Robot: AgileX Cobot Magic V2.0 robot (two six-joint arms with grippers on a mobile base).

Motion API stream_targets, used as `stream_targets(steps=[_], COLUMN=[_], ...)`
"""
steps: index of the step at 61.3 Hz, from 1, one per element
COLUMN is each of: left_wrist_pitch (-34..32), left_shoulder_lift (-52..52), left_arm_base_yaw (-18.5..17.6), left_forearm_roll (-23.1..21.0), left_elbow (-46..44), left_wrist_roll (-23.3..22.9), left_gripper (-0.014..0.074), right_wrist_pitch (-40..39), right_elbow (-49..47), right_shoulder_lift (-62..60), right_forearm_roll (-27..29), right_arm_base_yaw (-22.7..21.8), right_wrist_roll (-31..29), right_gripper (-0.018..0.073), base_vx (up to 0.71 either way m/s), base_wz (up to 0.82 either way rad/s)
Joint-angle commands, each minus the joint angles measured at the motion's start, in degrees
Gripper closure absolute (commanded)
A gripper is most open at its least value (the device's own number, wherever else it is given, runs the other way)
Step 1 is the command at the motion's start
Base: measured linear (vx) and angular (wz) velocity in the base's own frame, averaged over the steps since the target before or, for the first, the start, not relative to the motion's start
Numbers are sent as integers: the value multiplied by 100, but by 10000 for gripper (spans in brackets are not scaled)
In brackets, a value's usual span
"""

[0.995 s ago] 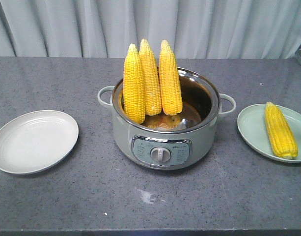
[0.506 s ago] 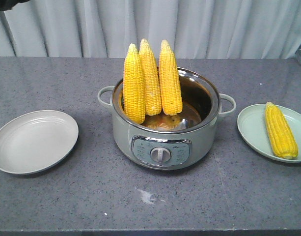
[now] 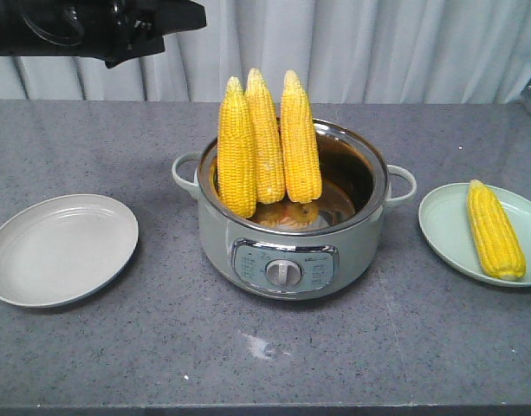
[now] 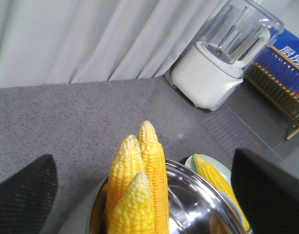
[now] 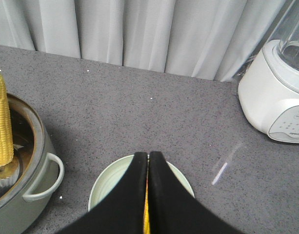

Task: Distribute corn equally
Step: 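Reach the left gripper to the corn cob nearest the cream plate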

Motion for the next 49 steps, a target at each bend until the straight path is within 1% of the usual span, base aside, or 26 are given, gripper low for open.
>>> stream_targets(steps=[1,8,19,24,29,38,45,49], left_wrist_pitch=[-327,-530,-486,-519,-539,-454,-290,-179], left_shoulder_lift=[-130,10,212,263,315,353,375,413], left_arm_base_yaw=[-180,-331,-588,-669,-678,-678,-678,-678], left_forearm_roll=[-488,-494,-472,-374,-183,22,264,301], left_elbow=[-196,-196,-196,-196,-196,-196,-196,-196], left_wrist_roll=[138,318,585,631,624,624,608,603], left_gripper=[-106,-90,-76,-67,-62,-45,-22,-7], right_wrist_pitch=[-359,-335,-329,-315,-315,-296,-296,-296], right_elbow=[-170,-170,-170,-170,-170,-170,-170,-170], right_shoulder_lift=[-106,-106,-106,-106,-106,-106,-106,-106], right_forearm_roll=[63,61,88,124,183,195,195,195], right_arm_base_yaw=[-29,-29,-29,-29,-29,-29,-29,-29], right_wrist_roll=[-48,-48,-48,-48,-48,-48,-48,-48], right_gripper=[568,568,568,568,568,568,568,568], base_vx=[0,0,0,0,0,0,0,0], base_wz=[0,0,0,0,0,0,0,0])
